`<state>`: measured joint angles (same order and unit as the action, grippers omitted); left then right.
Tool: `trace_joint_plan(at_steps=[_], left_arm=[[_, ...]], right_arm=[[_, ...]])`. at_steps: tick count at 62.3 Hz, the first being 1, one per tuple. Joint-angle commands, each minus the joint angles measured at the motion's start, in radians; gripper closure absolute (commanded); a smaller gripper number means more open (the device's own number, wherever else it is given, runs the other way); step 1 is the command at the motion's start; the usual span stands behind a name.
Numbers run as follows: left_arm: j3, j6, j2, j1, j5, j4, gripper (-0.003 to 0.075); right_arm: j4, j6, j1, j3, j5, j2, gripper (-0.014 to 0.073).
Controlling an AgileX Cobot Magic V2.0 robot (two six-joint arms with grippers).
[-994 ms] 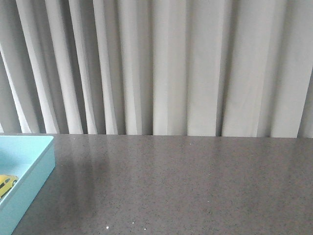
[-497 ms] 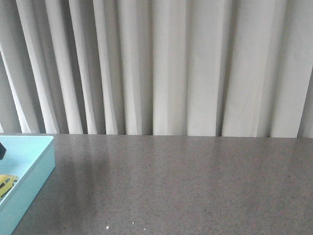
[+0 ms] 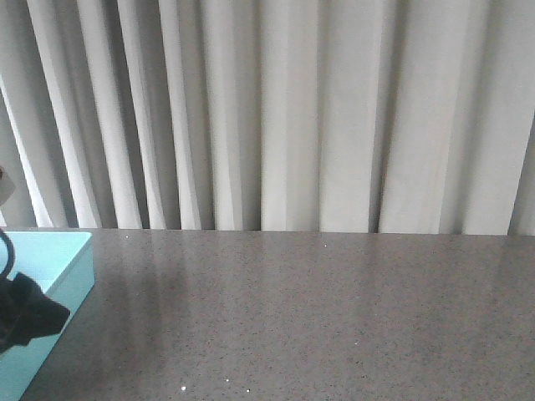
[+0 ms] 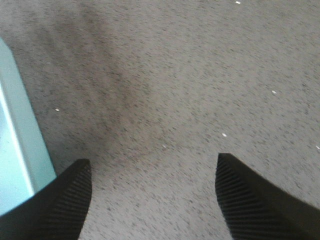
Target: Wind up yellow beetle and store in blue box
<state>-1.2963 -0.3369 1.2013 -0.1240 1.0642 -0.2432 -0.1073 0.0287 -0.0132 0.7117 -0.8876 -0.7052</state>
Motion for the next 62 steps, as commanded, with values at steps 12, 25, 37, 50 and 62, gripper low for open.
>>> trace_joint_plan(at_steps=[12, 25, 37, 50, 62], left_arm=[[0.243, 0.203, -0.259, -0.021, -0.112, 0.221, 0.0206], [0.466, 0.398, -0.507, -0.029, -0.244, 0.395, 0.0206], [0.609, 0.407, -0.719, -0.028, -0.321, 0.382, 0.0220], [0.687, 0.434, -0.800, -0.028, -0.387, 0.324, 0.0391], [0.690, 0.431, -0.799, -0.028, -0.437, 0.281, 0.0605]], right_arm=[[-0.016, -0.001, 0.000, 0.024, 0.055, 0.002, 0.0085], [-0.015, -0.001, 0.000, 0.024, 0.055, 0.002, 0.0085], [-0.012, -0.001, 0.000, 0.024, 0.054, 0.001, 0.0092], [-0.012, -0.009, 0.000, 0.024, 0.055, 0.001, 0.0263], [-0.012, -0.009, 0.000, 0.024, 0.055, 0.001, 0.0509]])
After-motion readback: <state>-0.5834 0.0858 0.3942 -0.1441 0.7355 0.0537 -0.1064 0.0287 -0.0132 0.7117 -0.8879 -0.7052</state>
